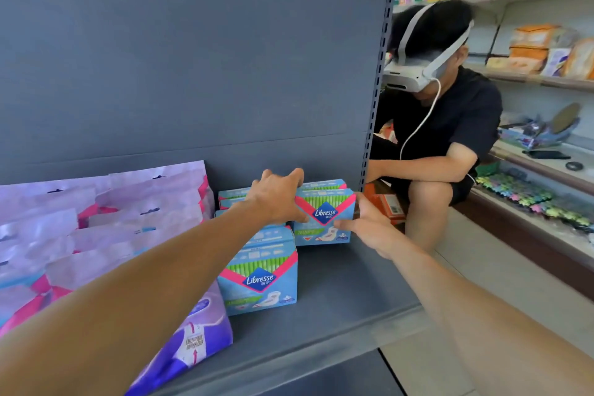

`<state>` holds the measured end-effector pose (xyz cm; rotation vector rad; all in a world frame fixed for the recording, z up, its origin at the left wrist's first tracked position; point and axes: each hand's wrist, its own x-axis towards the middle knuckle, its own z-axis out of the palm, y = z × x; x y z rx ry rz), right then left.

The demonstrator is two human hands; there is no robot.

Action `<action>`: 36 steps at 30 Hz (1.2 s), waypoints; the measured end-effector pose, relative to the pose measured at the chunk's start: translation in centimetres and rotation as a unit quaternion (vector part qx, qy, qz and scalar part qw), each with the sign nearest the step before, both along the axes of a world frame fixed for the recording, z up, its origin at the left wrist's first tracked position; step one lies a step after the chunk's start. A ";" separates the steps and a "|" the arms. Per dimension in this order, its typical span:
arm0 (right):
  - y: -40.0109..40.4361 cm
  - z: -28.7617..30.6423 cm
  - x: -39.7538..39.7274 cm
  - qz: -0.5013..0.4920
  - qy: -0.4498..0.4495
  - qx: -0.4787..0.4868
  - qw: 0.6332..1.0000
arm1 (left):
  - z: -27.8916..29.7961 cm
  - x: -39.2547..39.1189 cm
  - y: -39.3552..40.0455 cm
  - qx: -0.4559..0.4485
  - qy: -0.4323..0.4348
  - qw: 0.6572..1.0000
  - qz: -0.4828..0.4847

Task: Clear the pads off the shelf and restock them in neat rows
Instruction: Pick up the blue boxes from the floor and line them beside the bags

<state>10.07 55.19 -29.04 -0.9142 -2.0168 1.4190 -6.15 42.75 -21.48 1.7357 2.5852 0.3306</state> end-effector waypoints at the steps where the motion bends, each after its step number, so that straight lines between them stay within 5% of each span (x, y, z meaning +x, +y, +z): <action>1: 0.5 -0.3 -0.4 0.001 -0.006 0.004 1.000 | -0.2 -0.2 0.4 -0.008 0.022 1.000 -0.002; 9: 1.5 -3.3 -4.6 0.013 -0.067 0.118 0.991 | -1.3 -2.4 2.8 -0.029 0.122 0.992 -0.024; 22: 0.4 -3.2 -5.8 -0.062 -0.177 0.161 0.969 | -0.9 -3.4 2.8 -0.045 0.109 0.993 0.000; 36: -7.7 5.3 2.1 -0.038 -0.423 0.365 0.829 | 0.2 3.5 -3.0 -0.074 0.159 0.980 -0.094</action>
